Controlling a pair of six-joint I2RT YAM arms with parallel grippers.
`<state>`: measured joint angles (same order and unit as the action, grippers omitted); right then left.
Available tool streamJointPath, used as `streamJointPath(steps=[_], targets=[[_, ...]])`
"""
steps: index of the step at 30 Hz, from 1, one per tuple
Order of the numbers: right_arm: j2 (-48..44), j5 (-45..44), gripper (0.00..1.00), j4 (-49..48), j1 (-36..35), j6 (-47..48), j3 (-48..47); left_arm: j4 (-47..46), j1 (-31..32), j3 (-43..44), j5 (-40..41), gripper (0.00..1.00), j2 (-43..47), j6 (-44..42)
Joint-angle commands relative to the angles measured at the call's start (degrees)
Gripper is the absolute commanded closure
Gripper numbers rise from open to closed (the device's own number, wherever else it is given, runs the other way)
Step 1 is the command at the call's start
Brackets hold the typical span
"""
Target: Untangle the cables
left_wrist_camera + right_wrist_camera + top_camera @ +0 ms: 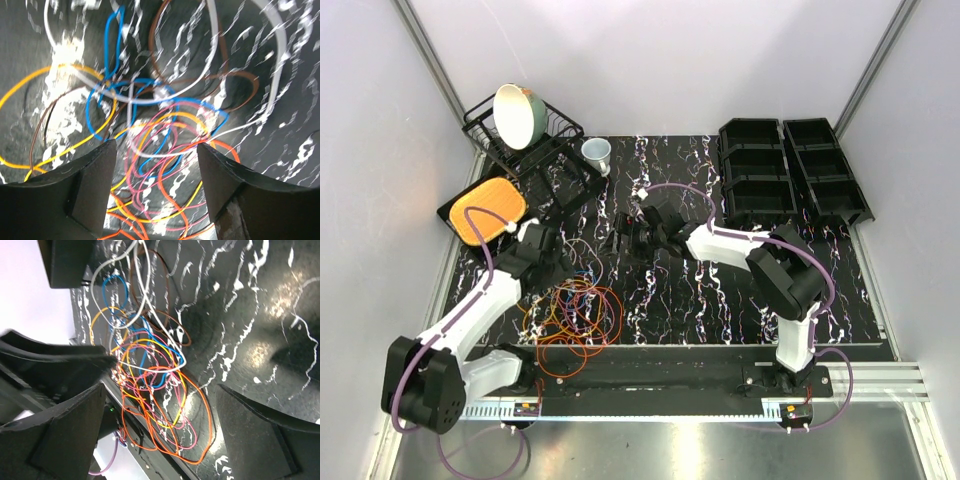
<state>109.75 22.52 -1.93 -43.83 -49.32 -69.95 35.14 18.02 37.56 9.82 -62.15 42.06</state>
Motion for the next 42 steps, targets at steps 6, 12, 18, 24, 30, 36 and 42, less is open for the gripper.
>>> streamJointPath(steps=[6,12,18,24,30,36,42], targets=[[1.3,2.8,0.09,-3.7,0.0,1.5,-1.2,-2.1,3.3,7.9,7.9,0.32,-1.1,-0.3],[8.4,4.9,0.2,-4.9,0.0,0.6,-7.1,0.5,4.0,7.6,8.5,0.31,0.0,-0.5],[12.0,5.7,0.37,-5.3,-0.2,-0.5,-8.4,1.2,4.0,5.3,8.8,0.3,3.7,-0.7],[12.7,6.6,0.59,-7.2,-0.2,-1.1,-7.2,1.2,4.3,5.0,9.1,0.3,4.1,-0.5],[13.6,8.1,0.64,-9.8,-0.5,-2.0,-7.2,1.2,4.6,5.0,9.2,0.3,4.1,-0.6],[14.4,8.0,0.71,-10.5,-0.5,-2.2,-7.0,1.2,4.9,4.7,9.8,0.3,4.6,-0.4],[14.8,8.9,0.92,-11.7,-0.6,-2.3,-7.5,1.3,5.4,4.6,10.1,0.3,5.0,-0.3]])
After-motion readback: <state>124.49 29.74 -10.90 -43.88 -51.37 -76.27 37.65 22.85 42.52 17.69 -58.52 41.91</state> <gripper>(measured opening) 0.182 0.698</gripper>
